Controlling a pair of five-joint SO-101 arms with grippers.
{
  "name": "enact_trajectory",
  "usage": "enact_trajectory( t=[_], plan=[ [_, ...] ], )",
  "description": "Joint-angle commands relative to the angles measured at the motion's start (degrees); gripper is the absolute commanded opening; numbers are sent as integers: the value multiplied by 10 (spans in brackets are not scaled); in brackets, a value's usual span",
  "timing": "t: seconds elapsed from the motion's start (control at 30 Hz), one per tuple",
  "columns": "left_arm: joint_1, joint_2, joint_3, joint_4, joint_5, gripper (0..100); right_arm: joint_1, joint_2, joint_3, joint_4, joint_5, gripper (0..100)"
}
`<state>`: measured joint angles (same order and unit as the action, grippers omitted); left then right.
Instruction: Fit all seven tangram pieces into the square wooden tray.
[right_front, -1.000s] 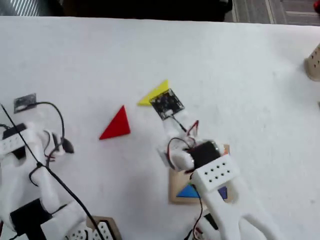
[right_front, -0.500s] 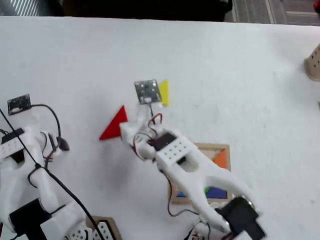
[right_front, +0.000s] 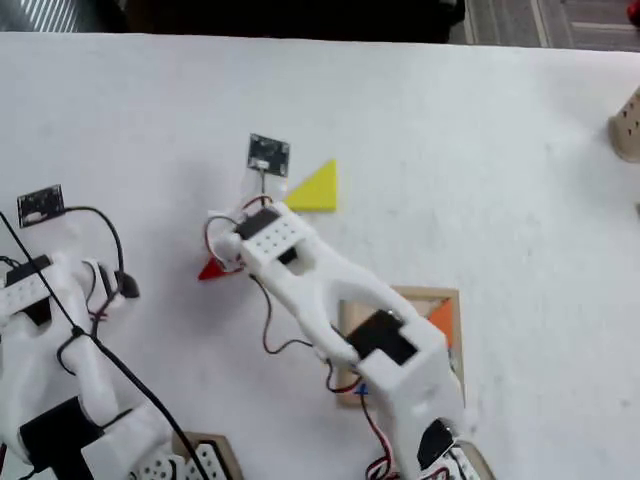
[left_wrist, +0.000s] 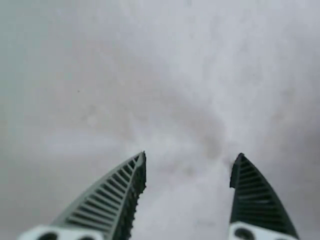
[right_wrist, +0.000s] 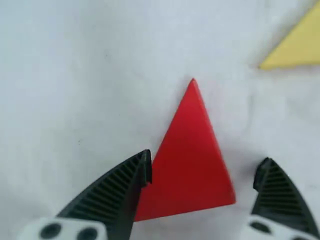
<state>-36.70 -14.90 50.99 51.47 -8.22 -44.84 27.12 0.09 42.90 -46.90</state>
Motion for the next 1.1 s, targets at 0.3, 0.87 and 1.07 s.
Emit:
enact_trajectory(
  t=[0.3,0.87,1.07],
  plan=[
    [12,-22,-2,-8,4,272,7,194,-318,180,-28,324],
    [22,-23,9,-19,7,272,29,301,-510,404,-22,324],
    [22,-25,9,-19,7,271,72,311,-526,473,-8,323]
  ],
)
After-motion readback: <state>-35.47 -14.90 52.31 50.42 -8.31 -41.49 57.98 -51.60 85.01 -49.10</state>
